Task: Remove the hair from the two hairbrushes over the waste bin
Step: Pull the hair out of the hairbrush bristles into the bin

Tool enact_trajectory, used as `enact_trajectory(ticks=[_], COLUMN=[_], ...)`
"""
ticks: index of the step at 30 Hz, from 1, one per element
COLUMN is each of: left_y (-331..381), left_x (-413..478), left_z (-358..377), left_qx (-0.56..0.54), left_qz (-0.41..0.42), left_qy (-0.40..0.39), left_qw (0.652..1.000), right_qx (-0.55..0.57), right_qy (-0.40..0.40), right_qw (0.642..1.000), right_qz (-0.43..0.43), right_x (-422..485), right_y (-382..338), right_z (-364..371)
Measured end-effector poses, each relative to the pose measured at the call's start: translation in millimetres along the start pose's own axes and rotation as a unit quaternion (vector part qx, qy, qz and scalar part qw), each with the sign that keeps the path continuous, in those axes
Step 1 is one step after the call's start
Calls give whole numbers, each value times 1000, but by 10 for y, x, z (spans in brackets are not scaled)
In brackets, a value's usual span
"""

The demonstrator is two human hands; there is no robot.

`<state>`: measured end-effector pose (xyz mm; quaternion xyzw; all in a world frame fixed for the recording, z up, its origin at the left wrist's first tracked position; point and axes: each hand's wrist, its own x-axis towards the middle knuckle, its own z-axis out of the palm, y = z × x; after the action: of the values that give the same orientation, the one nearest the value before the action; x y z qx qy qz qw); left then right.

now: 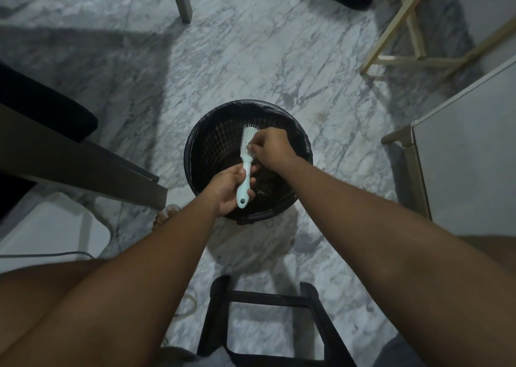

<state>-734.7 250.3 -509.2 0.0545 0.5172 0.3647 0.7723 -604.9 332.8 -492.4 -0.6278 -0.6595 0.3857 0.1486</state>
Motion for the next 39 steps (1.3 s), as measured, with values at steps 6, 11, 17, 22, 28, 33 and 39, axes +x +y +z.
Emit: enact_trajectory(ticks=[6, 11, 17, 22, 28, 33, 39], left_y=[-11, -47, -92, -80, -71, -83, -74], left_x=[1, 13, -5, -8, 17, 3, 41], left_z=[-62, -88, -103, -206, -314, -338, -331], left_qx=[-14, -2, 7, -2, -33, -77, -111], left_qz=[1, -6, -9, -27, -31, -23, 0], left_qy=[-14, -38, -58, -96, -118, -137, -121], left_qw=[1000, 999, 998, 995, 992, 987, 986], right_qx=[89, 17, -12, 6, 119, 271, 258], right_qy=[120, 1, 102, 81, 95, 139, 137], right_qw=[985, 999, 994, 996, 986, 944, 944], right_qz=[86, 51, 32, 45, 69, 126, 152], right_x=[195, 130, 325, 388, 369, 326, 138], right_y=[76, -86, -115, -89, 7, 65, 188], right_z=[50, 5, 36, -20, -26, -29, 47])
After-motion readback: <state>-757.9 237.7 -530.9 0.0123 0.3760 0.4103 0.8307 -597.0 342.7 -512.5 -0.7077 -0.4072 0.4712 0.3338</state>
